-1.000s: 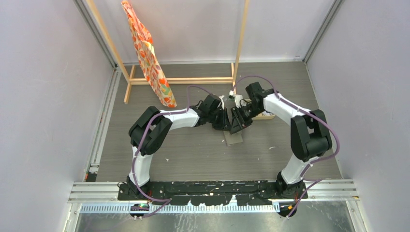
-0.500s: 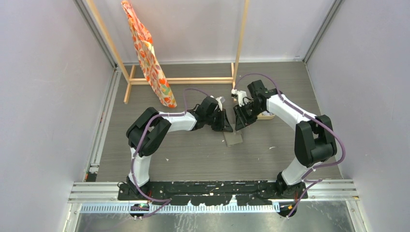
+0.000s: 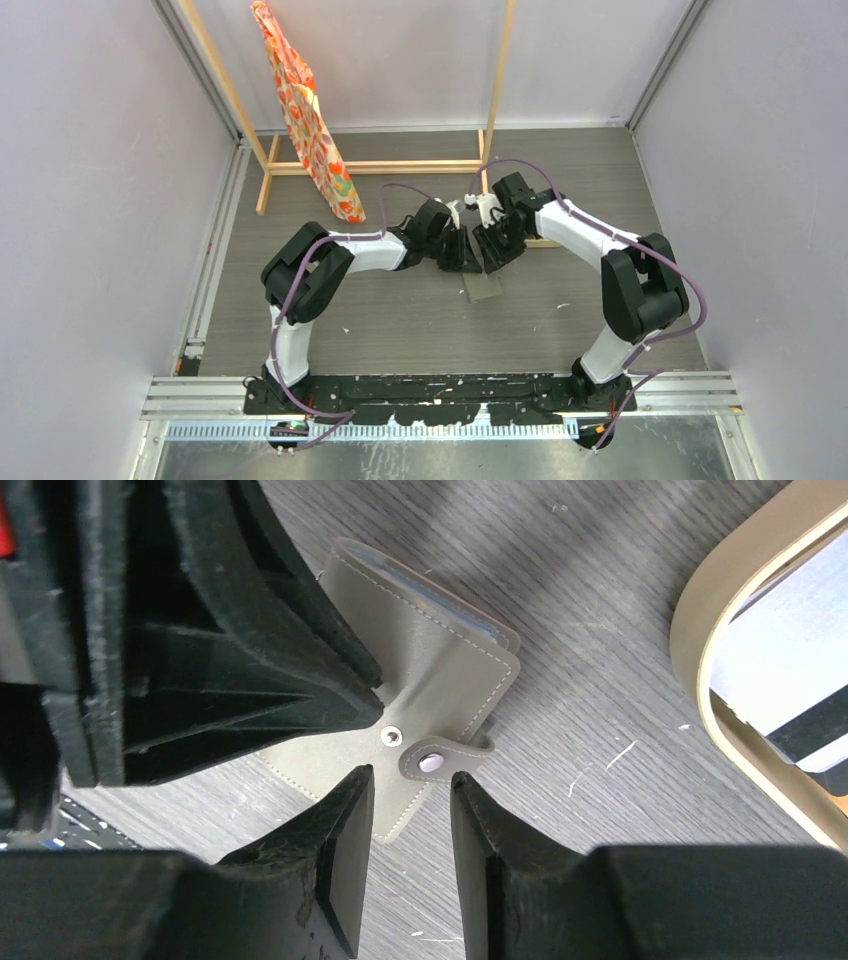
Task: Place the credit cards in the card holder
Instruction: Close the card holder at the center of the board.
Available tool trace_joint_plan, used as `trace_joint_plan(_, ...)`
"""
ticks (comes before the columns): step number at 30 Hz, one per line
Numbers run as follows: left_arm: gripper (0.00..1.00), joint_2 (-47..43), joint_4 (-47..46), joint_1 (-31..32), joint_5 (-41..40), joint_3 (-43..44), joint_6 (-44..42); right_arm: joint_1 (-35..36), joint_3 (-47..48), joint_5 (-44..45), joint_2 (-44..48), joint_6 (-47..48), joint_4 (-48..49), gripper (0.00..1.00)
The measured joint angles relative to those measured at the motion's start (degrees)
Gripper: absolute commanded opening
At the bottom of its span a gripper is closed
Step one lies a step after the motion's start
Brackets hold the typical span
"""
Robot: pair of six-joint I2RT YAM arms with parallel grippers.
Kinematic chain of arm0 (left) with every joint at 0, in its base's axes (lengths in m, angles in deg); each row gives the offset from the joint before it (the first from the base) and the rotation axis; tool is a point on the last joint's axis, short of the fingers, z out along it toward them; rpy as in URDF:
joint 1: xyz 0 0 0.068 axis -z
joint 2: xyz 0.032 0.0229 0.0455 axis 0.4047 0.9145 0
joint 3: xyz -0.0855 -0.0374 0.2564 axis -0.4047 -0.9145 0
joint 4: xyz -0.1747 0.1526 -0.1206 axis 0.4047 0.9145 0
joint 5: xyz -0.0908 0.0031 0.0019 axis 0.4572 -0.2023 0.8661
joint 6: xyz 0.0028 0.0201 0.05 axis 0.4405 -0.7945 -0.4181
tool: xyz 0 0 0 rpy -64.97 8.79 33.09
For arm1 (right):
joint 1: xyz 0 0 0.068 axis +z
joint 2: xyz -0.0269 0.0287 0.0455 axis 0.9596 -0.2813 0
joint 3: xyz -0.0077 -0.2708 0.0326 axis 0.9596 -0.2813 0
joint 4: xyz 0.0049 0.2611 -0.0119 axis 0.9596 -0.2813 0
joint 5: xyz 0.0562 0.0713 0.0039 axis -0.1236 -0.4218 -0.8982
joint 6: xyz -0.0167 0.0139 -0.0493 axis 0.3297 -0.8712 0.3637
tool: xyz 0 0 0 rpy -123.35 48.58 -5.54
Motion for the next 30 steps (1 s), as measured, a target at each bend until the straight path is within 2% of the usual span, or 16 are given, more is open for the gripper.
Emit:
trace_joint_plan(11, 0.14, 0.0, 0.07, 0.0, -0.02, 0.02, 0.0, 1.99, -0.07, 3.69, -2.47, -0.42, 0.79, 0.37)
trace_joint_plan(14, 0.14, 0.0, 0.07, 0.0, -0.02, 0.02, 0.0, 2.25, -0.07, 4.15, -2.62, -0.57, 0.79, 0.3)
trace_joint_plan(21, 0.14, 0.0, 0.07, 0.0, -0.02, 0.02, 0.0, 2.51, -0.07, 4.9, -2.73, -0.74, 0.76, 0.21)
trace_joint_plan(30, 0.13, 0.02, 0.13, 0.0, 0.0, 0.02, 0.0, 2.56, -0.07, 4.87, -2.73, -0.74, 0.74, 0.04)
